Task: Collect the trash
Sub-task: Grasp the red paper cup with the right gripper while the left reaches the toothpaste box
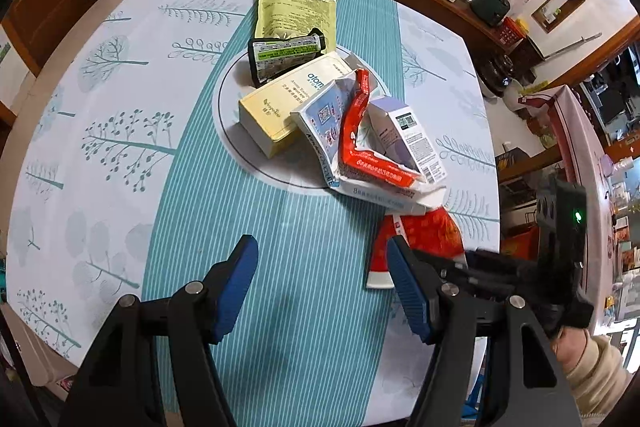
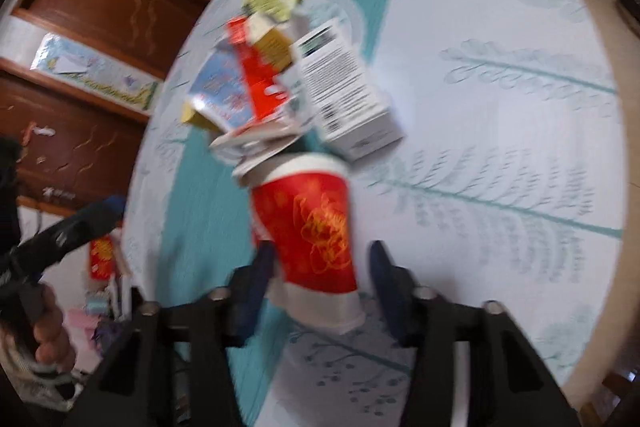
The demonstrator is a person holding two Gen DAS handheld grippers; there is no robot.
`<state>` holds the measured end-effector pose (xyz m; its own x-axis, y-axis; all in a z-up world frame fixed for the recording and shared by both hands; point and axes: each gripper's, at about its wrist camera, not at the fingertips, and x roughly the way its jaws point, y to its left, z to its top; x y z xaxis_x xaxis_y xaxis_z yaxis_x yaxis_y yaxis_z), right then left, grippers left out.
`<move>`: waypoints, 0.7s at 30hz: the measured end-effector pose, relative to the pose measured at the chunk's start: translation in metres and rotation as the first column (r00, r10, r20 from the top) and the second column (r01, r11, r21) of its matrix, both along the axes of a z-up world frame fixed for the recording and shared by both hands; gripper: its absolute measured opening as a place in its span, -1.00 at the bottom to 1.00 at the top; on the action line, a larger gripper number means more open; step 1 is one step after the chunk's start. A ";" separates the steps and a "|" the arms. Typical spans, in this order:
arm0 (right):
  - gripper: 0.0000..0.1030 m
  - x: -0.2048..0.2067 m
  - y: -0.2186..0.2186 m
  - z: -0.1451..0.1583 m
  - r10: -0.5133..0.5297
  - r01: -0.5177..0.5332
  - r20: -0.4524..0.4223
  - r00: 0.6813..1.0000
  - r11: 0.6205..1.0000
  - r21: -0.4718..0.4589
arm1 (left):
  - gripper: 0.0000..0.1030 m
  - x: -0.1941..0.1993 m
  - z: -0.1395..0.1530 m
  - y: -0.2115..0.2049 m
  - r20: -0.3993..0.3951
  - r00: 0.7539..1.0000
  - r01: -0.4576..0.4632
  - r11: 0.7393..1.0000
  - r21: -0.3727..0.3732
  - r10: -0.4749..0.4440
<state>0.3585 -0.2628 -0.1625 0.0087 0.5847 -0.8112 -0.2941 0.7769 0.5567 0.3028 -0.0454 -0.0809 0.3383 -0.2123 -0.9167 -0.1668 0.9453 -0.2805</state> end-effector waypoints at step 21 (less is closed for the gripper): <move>-0.47 -0.015 -0.042 0.019 -0.012 0.014 0.024 1.000 0.998 -0.069 | 0.26 0.062 -0.046 -0.012 0.014 0.997 -0.070 0.992 -0.103 0.071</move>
